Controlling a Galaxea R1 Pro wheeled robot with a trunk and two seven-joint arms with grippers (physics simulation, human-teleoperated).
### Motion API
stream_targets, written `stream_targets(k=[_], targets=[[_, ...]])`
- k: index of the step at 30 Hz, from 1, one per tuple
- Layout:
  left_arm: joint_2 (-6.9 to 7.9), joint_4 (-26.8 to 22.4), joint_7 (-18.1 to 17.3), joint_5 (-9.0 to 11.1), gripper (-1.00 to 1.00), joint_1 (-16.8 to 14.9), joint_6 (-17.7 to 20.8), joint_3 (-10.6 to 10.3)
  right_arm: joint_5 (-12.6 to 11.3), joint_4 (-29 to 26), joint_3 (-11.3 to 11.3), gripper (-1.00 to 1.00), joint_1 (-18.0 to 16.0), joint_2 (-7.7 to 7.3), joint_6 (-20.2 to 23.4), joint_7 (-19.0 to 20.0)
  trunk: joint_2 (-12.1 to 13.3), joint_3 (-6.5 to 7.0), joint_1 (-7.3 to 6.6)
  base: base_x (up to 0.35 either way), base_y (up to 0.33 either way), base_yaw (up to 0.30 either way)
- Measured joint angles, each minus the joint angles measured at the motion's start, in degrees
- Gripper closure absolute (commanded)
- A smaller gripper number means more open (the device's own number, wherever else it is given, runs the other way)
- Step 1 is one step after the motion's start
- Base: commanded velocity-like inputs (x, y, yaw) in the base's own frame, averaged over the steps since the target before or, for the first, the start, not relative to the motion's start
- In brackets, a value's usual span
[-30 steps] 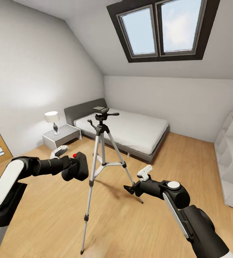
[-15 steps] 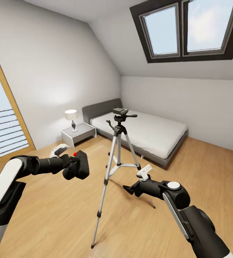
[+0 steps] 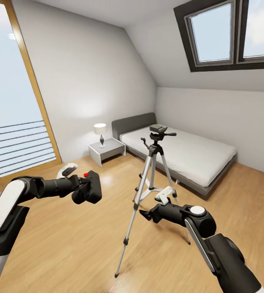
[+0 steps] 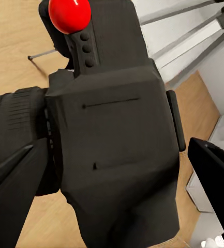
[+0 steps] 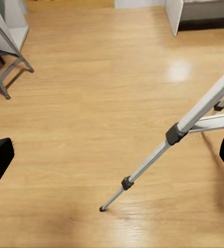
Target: Attach the digital camera to the camera tripod in the bedroom.
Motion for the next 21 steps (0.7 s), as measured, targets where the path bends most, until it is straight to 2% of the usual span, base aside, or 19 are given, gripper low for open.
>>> stream_targets(k=[4, 8, 13, 16, 20, 21], targets=[[-0.02, 0.1, 0.1, 0.0, 1.0, 0.1, 0.0, 0.0, 0.3, -0.2, -0.1, -1.0, 0.7, -0.14, 0.5, 0.0, 1.6, 0.72, -0.88, 0.0, 0.0, 0.228], [-0.07, 0.1, 0.2, 0.0, 1.0, 0.0, 0.0, 0.0, 0.5, -0.4, -0.6, -1.0, 3.0, -0.62, 2.0, -0.1, 3.2, 1.44, -1.76, 0.0, 0.0, 0.085], [-0.09, 0.2, 0.3, 0.0, 1.0, 0.3, 0.0, 0.1, 0.5, -0.5, -1.0, -1.0, 5.5, -3.57, 3.1, 0.0, 5.2, 2.35, -2.86, 0.0, 0.0, 0.03], [-0.05, 0.1, 0.3, 0.0, 1.0, 0.4, 0.0, 0.1, 0.3, -0.5, -1.1, -1.0, 6.0, -4.72, 3.2, 0.9, 6.4, 2.89, -3.52, 0.0, 0.0, 0.012], [-0.03, 0.1, 0.3, 0.0, 1.0, 0.5, 0.0, 0.1, 0.3, -0.5, -1.5, -1.0, 6.3, -5.59, 3.3, 4.3, 8.1, 3.61, -4.41, 0.0, 0.0, 0.005], [-0.02, 0.2, 0.3, 0.0, 1.0, 0.5, 0.0, 0.1, 0.3, -0.5, -2.2, -1.0, 6.4, -6.1, 3.3, 6.0, 8.1, 3.62, -4.41, 0.0, 0.0, 0.002]])
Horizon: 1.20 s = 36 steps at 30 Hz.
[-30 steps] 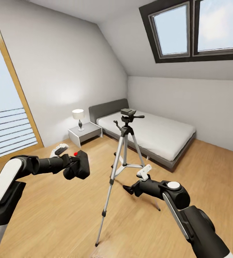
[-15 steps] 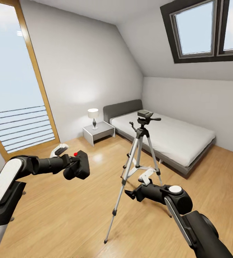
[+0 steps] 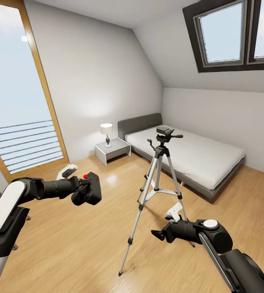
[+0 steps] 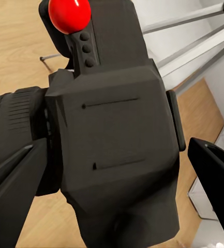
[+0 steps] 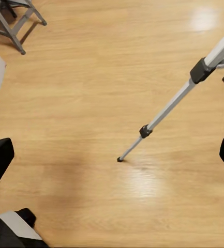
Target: Attach the digital camera to the camera tripod in the bedroom.
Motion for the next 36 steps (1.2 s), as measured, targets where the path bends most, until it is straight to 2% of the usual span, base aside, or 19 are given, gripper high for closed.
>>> stream_targets(k=[6, 14, 19, 21, 23, 27, 28, 33, 36], targets=[[-0.02, 0.0, 0.0, 0.0, 1.0, 0.0, 0.0, 0.0, 0.0, 0.0, -1.5, -1.0, 0.1, -0.92, -0.1, 2.4, 0.0, 0.0, 0.0, 0.0, 0.0, 0.002], [-0.38, 0.0, 0.0, 0.0, 1.0, -0.3, 0.0, 0.0, 0.2, 0.0, -2.2, -1.0, 0.1, -1.29, -0.4, 3.2, 0.0, 0.0, 0.0, 0.0, 0.0, 0.0], [-0.44, -0.1, 0.0, 0.6, 1.0, -2.0, 0.0, -0.1, 0.4, 0.0, -2.2, -1.0, 0.2, -1.39, -0.4, 3.3, 0.0, 0.0, 0.0, 0.0, 0.0, 0.0], [-0.18, -0.1, 0.1, 2.2, 1.0, -3.1, -0.1, -0.1, 0.4, 0.2, -2.2, -1.0, 0.2, -1.43, -0.5, 3.3, 0.0, 0.0, 0.0, 0.0, 0.0, 0.0], [0.67, -0.1, 0.1, 4.7, 1.0, -4.0, 0.0, -0.1, 0.5, 0.4, -2.3, -1.0, 0.2, -1.52, -0.5, 3.3, 0.0, 0.0, 0.0, 0.0, 0.0, 0.0], [4.15, -0.1, 0.1, 10.6, 1.0, -6.3, 0.0, -0.2, 0.8, 0.8, -2.3, -1.0, 0.2, -1.89, -1.6, 3.3, 0.0, 0.01, 0.0, 0.0, 0.0, 0.0], [4.18, -0.1, 0.1, 10.6, 1.0, -6.3, 0.0, -0.2, 0.8, 0.8, -2.3, -1.0, 0.2, -1.9, -1.6, 3.3, 0.0, 0.0, 0.0, 0.0, 0.0, 0.0], [8.11, -0.2, 0.2, 16.9, 1.0, -10.4, -0.1, -1.0, 1.1, 0.9, -2.3, -1.0, 1.4, -3.47, -4.7, 3.4, 0.0, 0.01, 0.0, 0.0, 0.0, 0.0], [9.23, -0.2, 0.2, 18.4, 1.0, -12.3, 0.0, -2.7, 1.2, 1.0, -2.3, -1.0, 2.1, -3.91, -5.4, 3.3, 0.0, 0.0, 0.0, 0.0, 0.0, 0.0]])
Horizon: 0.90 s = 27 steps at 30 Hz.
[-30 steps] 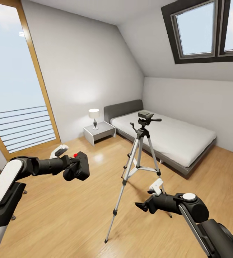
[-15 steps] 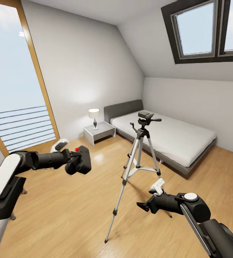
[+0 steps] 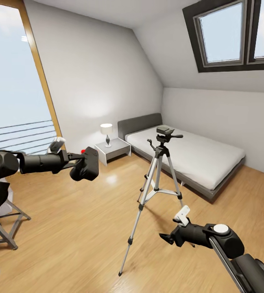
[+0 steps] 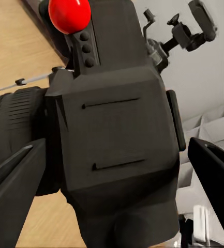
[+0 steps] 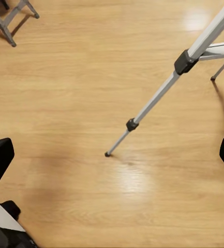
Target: Attach the digital camera to the camera tripod in the bedroom.
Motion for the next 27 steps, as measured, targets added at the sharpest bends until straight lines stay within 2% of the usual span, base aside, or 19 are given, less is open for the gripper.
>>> stream_targets(k=[2, 3, 4, 5, 6, 7, 11, 16, 17, 20, 21, 25, 27], targets=[[0.42, 0.0, 0.1, 0.5, 1.0, -1.4, 0.0, -1.6, 0.1, 0.0, 0.0, -1.0, 0.3, -0.16, -0.3, 0.0, 0.0, 0.0, 0.0, 0.069, -0.056, 0.0], [0.84, 0.0, 0.6, 1.0, 1.0, -4.9, -0.2, -4.3, 0.3, 1.1, -0.1, -1.0, 0.5, -0.32, -1.1, -0.1, 0.0, 0.01, -0.02, 0.158, -0.13, 0.0], [0.92, 0.0, 0.8, 1.8, 1.0, -6.1, -0.2, -5.2, 0.3, 1.7, -0.2, -1.0, 0.5, -0.36, -1.6, -0.1, 0.0, 0.0, -0.01, 0.158, -0.13, 0.0], [0.94, 0.0, 0.9, 0.9, 1.0, -6.1, 0.0, -5.2, 0.3, 1.8, -0.2, -1.0, 0.5, -0.35, -1.6, -0.1, 0.0, 0.0, -0.01, 0.179, -0.148, 0.0], [0.98, 0.0, 1.1, 1.3, 1.0, -7.1, 0.0, -6.0, 0.3, 2.4, -0.2, -1.0, 0.5, -0.39, -2.1, -0.1, 0.0, 0.0, -0.02, 0.236, -0.198, 0.0], [1.14, 0.0, 2.3, 2.2, 1.0, -11.9, -0.3, -10.8, 0.3, 5.8, -0.3, -1.0, 0.2, -0.49, -7.0, 0.1, 0.0, 0.01, -0.02, 0.242, -0.204, 0.0], [1.41, 0.0, 2.9, 5.8, 1.0, -16.1, -0.1, -14.2, 0.2, 7.6, -0.4, -1.0, 0.1, -0.55, -10.7, 0.2, 0.0, 0.0, -0.03, 0.251, -0.213, 0.0], [2.06, 0.0, 5.1, 9.7, 1.0, -21.1, 0.0, -18.3, 0.1, 8.7, -0.6, -1.0, 0.0, -0.8, -12.6, 0.4, 0.0, 0.0, -0.03, 0.259, -0.225, 0.0], [2.46, 0.1, 6.0, 11.6, 1.0, -23.0, -0.1, -19.8, -0.1, 9.0, -0.8, -1.0, -0.1, -0.83, -12.9, 0.4, 0.0, 0.01, -0.03, 0.25, -0.247, 0.0], [2.95, 0.1, 7.6, 14.6, 1.0, -26.0, 0.0, -21.5, -0.2, 8.9, -0.9, -1.0, -0.1, -0.74, -13.3, 0.5, 0.0, 0.0, -0.02, 0.209, -0.274, 0.0], [3.21, 0.1, 8.8, 16.2, 1.0, -27.7, 0.0, -22.1, -0.2, 8.9, -0.9, -1.0, -0.1, -0.7, -13.4, 0.5, 0.0, 0.01, -0.02, 0.143, -0.301, 0.0], [3.6, 0.1, 11.3, 19.9, 1.0, -31.3, 0.0, -22.8, -0.3, 8.7, -1.0, -1.0, -0.1, -0.71, -13.5, 1.2, 0.0, 0.01, -0.01, 0.084, -0.285, 0.0], [3.85, 0.2, 12.3, 21.2, 1.0, -33.3, -0.2, -23.0, -0.3, 8.5, -1.0, -1.0, 0.0, -0.8, -13.5, 1.8, 0.0, 0.01, -0.01, 0.042, -0.182, 0.0]])
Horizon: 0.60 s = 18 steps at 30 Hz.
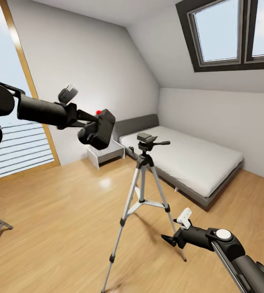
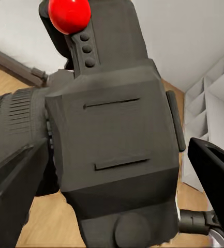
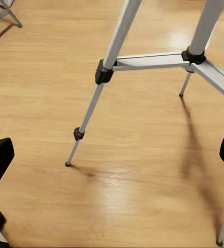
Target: Attach the digital camera to the camera tripod in the bedroom.
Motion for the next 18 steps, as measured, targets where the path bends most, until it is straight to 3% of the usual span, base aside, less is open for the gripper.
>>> stream_targets(k=[4, 6, 11, 12, 15, 16, 18], targets=[[0.39, 0.0, 1.2, 0.1, 1.0, -3.1, -1.3, -0.1, 0.1, -0.4, -0.1, -1.0, 0.2, -0.2, 0.0, 0.5, 0.0, -0.01, 0.01, 0.022, -0.098, 0.0], [0.65, 0.0, 2.5, 0.1, 1.0, -7.3, -3.1, -0.3, 0.1, -1.2, -0.9, -1.0, 0.4, -0.61, 0.0, 0.9, 0.0, 0.0, -0.01, 0.01, -0.05, 0.0], [0.77, 0.0, 3.6, 0.0, 1.0, -10.0, -3.8, -0.3, 0.2, -1.7, -1.7, -1.0, 0.5, -0.81, 0.0, 1.1, 0.0, 0.0, 0.01, 0.005, -0.15, 0.012], [1.77, -0.1, 4.2, -0.7, 1.0, -11.2, -3.9, -0.5, 0.4, -2.1, -2.1, -1.0, 0.7, -0.75, 0.1, 1.2, 0.0, 0.0, 0.01, 0.001, -0.299, 0.103], [3.01, -0.1, 4.4, -0.2, 1.0, -11.1, -4.2, -0.6, 0.4, -2.1, -2.2, -1.0, 0.6, -0.73, 0.3, 1.2, 0.0, 0.0, 0.01, 0.0, -0.317, 0.179], [4.14, -0.1, 4.4, -0.6, 1.0, -10.4, -4.0, -0.6, 0.4, -2.1, -2.3, -1.0, 0.6, -0.72, 0.3, 1.2, 0.0, -0.01, 0.01, 0.0, -0.329, 0.228], [4.44, -0.2, 4.4, -0.1, 1.0, -10.1, -4.2, -0.6, 0.4, -2.1, -2.4, -1.0, 0.6, -0.73, 0.3, 1.2, 0.0, -0.01, 0.01, 0.003, -0.334, 0.249]])
